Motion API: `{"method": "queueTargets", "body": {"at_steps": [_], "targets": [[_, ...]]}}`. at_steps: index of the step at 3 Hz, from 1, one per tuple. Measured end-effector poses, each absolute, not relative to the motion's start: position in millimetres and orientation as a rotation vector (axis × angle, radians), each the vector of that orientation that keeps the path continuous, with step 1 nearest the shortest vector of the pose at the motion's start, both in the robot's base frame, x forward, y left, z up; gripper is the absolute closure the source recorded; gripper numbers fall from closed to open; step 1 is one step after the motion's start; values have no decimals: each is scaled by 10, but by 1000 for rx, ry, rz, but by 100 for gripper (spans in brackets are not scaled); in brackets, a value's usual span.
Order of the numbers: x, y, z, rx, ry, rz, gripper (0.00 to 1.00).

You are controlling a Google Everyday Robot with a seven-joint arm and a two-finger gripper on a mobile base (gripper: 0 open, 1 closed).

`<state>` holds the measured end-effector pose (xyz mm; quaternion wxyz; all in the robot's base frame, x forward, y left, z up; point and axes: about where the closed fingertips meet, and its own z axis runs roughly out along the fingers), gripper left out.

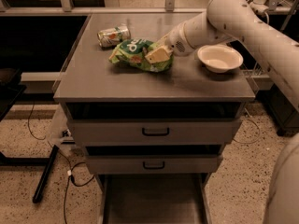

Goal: Place green rice chip bag into bottom drawer

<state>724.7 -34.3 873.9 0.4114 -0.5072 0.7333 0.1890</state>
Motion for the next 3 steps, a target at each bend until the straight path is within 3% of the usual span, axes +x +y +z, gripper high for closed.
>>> {"method": "queueTargets", "body": {"at_steps": [3], "targets": [[6863, -631, 9309, -1300, 1748, 442, 100]]}}
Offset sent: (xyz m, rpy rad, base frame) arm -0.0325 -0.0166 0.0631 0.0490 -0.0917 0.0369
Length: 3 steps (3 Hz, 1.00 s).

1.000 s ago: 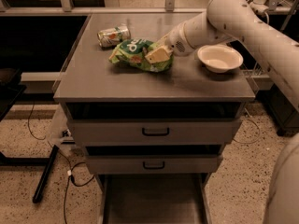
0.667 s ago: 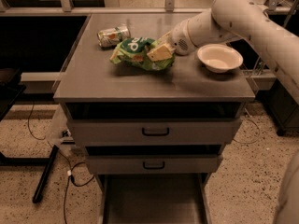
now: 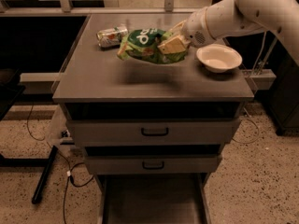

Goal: Place green rice chip bag into bottom drawer

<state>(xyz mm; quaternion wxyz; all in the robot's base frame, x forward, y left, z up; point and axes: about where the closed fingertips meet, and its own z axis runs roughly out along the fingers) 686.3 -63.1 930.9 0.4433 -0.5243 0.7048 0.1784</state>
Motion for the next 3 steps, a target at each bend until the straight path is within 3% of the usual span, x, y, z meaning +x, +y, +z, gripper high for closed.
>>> {"method": "queueTargets", "body": {"at_steps": [3], "targets": [[5558, -1709, 9479, -1424, 1816, 357, 100]]}}
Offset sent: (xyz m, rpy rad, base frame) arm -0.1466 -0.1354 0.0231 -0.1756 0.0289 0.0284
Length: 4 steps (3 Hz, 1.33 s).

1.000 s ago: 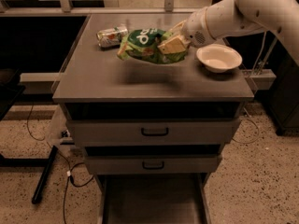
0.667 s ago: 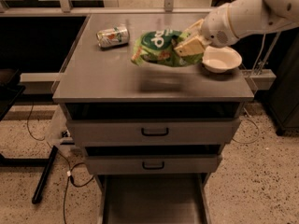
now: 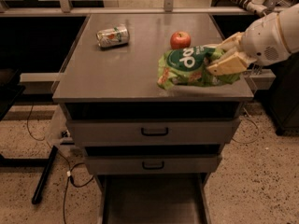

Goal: Place green rice chip bag into bottom drawer

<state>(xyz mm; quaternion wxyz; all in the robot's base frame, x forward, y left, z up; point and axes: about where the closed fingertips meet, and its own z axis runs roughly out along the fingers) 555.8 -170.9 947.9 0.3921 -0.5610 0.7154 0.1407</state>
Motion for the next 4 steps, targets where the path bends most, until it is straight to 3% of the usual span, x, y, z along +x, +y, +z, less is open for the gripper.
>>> {"method": "queueTargets", "body": {"at_steps": [3, 4], "targets": [[4560, -1976, 8977, -1407, 1925, 458, 100], [4560, -1975, 8976, -1407, 1925, 458, 100]]}}
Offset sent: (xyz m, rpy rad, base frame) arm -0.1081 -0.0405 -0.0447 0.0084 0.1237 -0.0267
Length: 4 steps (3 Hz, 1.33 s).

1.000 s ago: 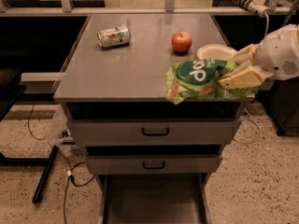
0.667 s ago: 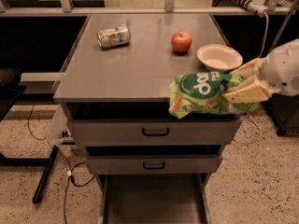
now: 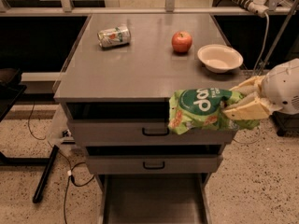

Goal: Place green rice chip bag into bottom drawer

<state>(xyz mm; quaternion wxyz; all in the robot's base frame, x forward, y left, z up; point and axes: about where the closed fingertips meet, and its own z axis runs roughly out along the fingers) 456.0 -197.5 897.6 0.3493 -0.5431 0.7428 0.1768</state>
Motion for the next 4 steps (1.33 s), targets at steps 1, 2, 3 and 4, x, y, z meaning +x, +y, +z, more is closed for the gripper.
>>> {"method": "queueTargets", "body": {"at_steps": [1, 2, 3, 4], "targets": [[4589, -1927, 8804, -1395, 1949, 487, 100], [4572, -1877, 8326, -1341, 1985, 538, 100], [4517, -1811, 7666, -1272, 2006, 559, 100], [4484, -1734, 7112, -1219, 2002, 532, 100]]}}
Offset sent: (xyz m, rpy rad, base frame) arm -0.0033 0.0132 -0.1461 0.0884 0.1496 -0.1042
